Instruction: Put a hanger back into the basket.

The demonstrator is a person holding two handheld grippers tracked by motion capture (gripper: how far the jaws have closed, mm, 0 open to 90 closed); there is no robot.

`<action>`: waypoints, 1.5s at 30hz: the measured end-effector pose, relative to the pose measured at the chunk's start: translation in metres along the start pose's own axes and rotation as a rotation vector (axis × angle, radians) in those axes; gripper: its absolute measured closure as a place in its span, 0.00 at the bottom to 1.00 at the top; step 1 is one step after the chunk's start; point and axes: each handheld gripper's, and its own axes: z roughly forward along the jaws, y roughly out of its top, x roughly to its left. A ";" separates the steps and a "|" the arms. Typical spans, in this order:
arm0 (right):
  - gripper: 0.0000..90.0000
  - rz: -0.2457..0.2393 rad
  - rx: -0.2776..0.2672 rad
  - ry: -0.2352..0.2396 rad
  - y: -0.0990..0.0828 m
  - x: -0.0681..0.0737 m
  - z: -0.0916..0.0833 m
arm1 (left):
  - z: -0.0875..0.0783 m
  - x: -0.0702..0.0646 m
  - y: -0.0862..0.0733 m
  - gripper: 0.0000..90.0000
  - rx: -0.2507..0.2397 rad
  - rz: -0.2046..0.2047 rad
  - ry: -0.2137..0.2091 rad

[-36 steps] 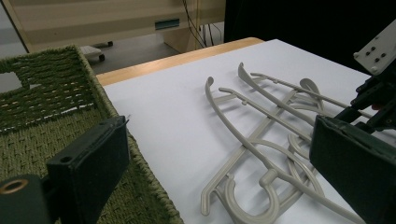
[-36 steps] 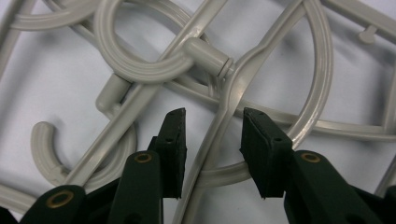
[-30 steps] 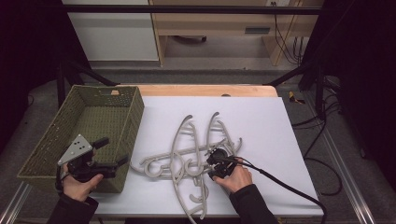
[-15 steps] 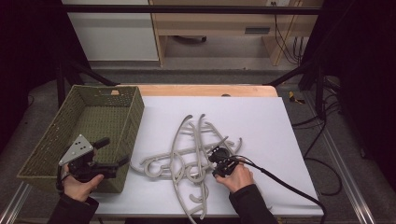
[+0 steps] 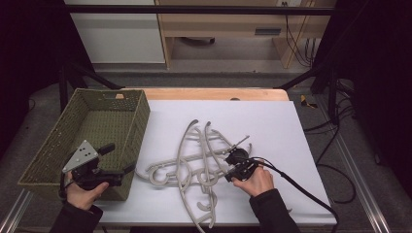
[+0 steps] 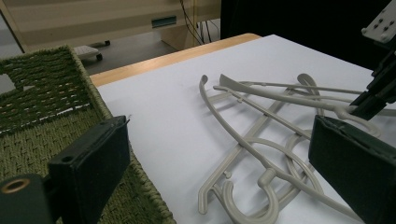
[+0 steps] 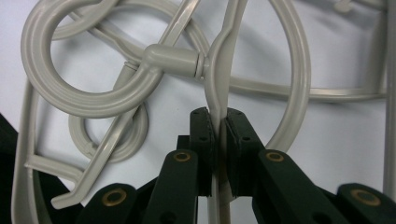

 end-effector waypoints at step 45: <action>0.92 -0.339 -0.125 0.353 -0.005 0.008 -0.071 | 0.037 -0.081 0.024 0.02 0.201 0.370 -0.217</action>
